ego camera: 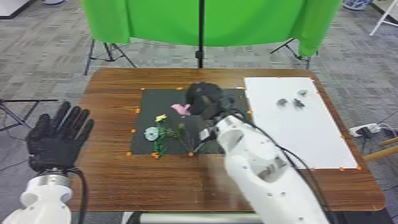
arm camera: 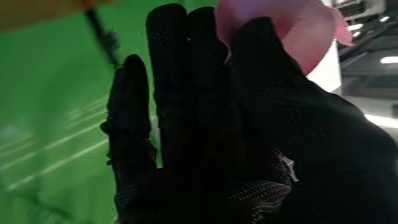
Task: Arrange flowers
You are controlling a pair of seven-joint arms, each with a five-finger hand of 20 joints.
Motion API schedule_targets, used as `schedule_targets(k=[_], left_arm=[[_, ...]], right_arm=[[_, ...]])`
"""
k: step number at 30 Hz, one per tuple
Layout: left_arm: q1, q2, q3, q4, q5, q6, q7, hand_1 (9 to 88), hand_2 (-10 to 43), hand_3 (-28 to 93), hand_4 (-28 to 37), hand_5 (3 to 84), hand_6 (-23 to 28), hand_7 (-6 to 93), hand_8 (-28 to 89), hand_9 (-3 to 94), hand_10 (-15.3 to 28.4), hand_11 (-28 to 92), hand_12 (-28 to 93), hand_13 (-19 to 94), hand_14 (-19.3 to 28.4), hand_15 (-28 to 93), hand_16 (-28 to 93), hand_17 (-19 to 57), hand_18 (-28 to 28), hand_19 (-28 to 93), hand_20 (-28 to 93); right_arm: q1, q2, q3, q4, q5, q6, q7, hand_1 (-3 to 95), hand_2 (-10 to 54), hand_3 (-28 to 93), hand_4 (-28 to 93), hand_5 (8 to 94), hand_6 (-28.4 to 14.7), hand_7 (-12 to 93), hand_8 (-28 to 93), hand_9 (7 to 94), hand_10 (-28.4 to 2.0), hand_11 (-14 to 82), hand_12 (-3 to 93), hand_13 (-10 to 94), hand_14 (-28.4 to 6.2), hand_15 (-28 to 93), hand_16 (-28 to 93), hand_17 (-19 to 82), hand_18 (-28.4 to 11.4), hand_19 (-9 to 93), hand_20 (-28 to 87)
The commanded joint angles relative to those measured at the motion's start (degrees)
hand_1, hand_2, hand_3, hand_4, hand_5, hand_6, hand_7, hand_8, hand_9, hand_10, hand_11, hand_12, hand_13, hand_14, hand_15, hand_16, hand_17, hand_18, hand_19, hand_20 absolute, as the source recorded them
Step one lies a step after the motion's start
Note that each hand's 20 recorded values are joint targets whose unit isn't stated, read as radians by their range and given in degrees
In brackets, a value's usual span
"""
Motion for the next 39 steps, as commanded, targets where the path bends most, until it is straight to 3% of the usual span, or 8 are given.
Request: schedule_targets(k=[1,3,7,12,18,21,29,39], left_arm=[[-0.23,1.03,0.11,0.19,0.32,-0.03,-1.07,24.1,16.3,79,-28.3,45.8,8.2,11.4,-9,40.9,14.1,18,9,34,12.8,23,-3,-4.4,12.8,32,13],[-1.47,1.04,0.4,0.95,0.37,0.31,-1.55,24.1,16.3,79,-28.3,45.9,8.2,11.4,-10,40.9,14.1,18,9,34,12.8,23,-3,-4.4,12.8,32,13],[-0.91,0.9,0.23,0.71,0.19,0.1,-1.46,24.1,16.3,79,-28.3,45.9,8.1,11.5,-10,40.9,14.1,18,9,34,12.8,23,-3,-4.4,12.8,32,13],[1.1,0.66,-0.88,-0.26,-0.46,-0.43,-1.32,24.1,16.3,79,-28.3,46.0,8.1,11.5,-10,40.9,14.1,18,9,34,12.7,23,-3,-4.4,12.8,32,13],[1.09,0.55,-1.41,-0.22,-0.76,-0.59,-1.48,24.1,16.3,79,-28.3,45.9,8.2,11.4,-10,40.9,14.1,18,9,34,12.8,23,-3,-4.3,12.7,32,13],[0.82,0.64,-1.24,-0.07,-1.46,-0.79,-1.47,24.0,16.3,79,-28.3,45.9,8.2,11.2,-10,41.0,14.0,18,9,34,12.8,23,-3,-4.3,12.7,32,13],[0.32,0.76,-1.18,0.18,-1.31,-0.58,-1.7,24.0,16.3,79,-28.3,46.0,8.2,11.3,-9,40.9,14.0,18,10,34,12.9,23,-3,-4.3,12.7,32,13],[-0.08,0.45,-0.8,0.31,-1.18,-0.49,-1.52,25.0,15.0,79,-28.3,46.0,8.3,11.5,-9,40.9,14.1,18,10,34,12.8,23,-3,-4.3,12.8,32,13]], right_arm=[[0.06,-4.19,-4.33,3.73,-6.93,0.03,-1.2,59.5,-9.5,71,-28,75.6,-0.2,38,5,82.8,-10.8,5.8,34.3,70,-6.2,22,39,29,-19.9,76,38],[0.62,-4.73,-3.97,5.63,-8.01,-0.07,-1.89,59.5,-9.5,71,-28,75.5,-0.2,38,4,82.8,-10.9,5.7,34.2,69,-6.1,22,39,29,-19.9,76,38],[0.9,-4.31,-3.96,7.67,-10.39,0.19,-1.77,59.5,-9.5,71,-28,75.6,-0.2,38,4,82.4,-10.9,5.6,33.9,69,-6.2,22,39,29,-19.9,76,38],[0.22,-3.86,-3.71,8.01,-11.4,1.17,0.48,59.5,-9.5,72,-28,75.6,-0.2,39,4,82.0,-10.8,5.6,33.8,69,-6.2,22,39,29,-20.0,77,38],[0.08,-4.24,-3.01,9.18,-12.01,1.18,0.36,59.2,-9.5,72,-28,74.9,-0.6,38,2,81.3,-11.0,5.6,33.9,68,-6.5,23,39,29,-20.2,77,39],[-0.15,-4.19,-2.88,8.56,-11.44,0.69,0.41,58.9,-9.5,73,-28,73.2,-0.5,35,0,79.1,-11.4,7.3,32.5,67,-6.8,24,37,28,-20.2,77,39],[-0.78,-3.84,-2.64,7.35,-10.9,-0.71,0.94,56.6,-9.5,78,-28,70.5,-0.3,24,-3,70.4,-12.9,15.7,18.1,64,-7.8,27,34,27,-20.5,77,40],[-1.53,-3.45,-1.47,3.25,-6.76,-1.81,2.6,53.1,-9.5,83,-28,65.5,-1.0,18,-13,64.8,-13.0,13.5,15.5,61,-9.3,31,29,25,-21.2,77,40]])
